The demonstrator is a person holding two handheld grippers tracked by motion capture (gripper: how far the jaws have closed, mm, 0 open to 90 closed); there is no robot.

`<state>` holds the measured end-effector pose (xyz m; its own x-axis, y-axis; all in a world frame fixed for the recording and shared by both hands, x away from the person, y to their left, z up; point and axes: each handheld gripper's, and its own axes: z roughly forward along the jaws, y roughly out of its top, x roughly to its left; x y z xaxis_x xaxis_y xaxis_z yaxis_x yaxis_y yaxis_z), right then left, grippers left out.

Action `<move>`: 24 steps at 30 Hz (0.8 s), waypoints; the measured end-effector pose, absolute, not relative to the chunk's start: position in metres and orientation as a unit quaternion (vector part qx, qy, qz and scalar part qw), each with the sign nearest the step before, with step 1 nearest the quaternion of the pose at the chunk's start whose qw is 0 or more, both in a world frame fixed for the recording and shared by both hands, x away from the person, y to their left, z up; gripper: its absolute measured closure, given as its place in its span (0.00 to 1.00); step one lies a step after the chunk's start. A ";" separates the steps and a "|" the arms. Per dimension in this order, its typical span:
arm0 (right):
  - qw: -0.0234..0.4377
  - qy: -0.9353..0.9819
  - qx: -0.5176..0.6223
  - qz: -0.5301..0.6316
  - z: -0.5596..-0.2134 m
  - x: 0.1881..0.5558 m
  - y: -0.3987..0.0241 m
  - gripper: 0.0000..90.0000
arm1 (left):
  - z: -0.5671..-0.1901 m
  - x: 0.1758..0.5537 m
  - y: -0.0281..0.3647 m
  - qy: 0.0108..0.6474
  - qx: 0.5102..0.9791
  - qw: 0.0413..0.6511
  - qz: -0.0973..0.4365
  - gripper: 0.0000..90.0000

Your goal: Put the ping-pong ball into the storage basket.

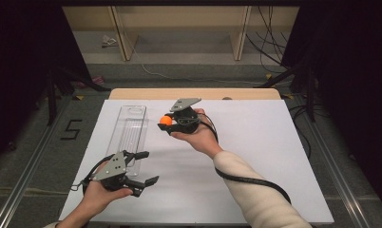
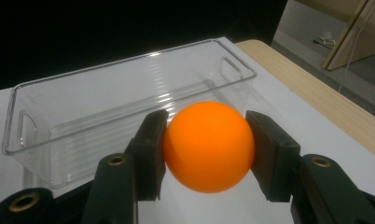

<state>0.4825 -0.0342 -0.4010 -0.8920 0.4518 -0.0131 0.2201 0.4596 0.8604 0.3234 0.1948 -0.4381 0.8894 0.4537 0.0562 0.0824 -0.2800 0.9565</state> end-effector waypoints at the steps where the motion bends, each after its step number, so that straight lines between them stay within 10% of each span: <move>1: 0.121 0.846 0.198 0.480 -0.401 0.482 -0.034 0.57 | -0.438 0.323 0.195 0.171 0.783 0.575 0.161 0.17; 24: 0.113 0.848 0.192 0.480 -0.401 0.486 -0.018 0.57 | -0.439 0.323 0.194 0.168 0.787 0.572 0.161 0.18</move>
<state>0.4862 -0.0175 -0.4008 -0.9013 0.4331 -0.0069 0.2169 0.4650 0.8583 0.3235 0.1940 -0.4388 0.8917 0.4485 0.0615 0.0798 -0.2896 0.9538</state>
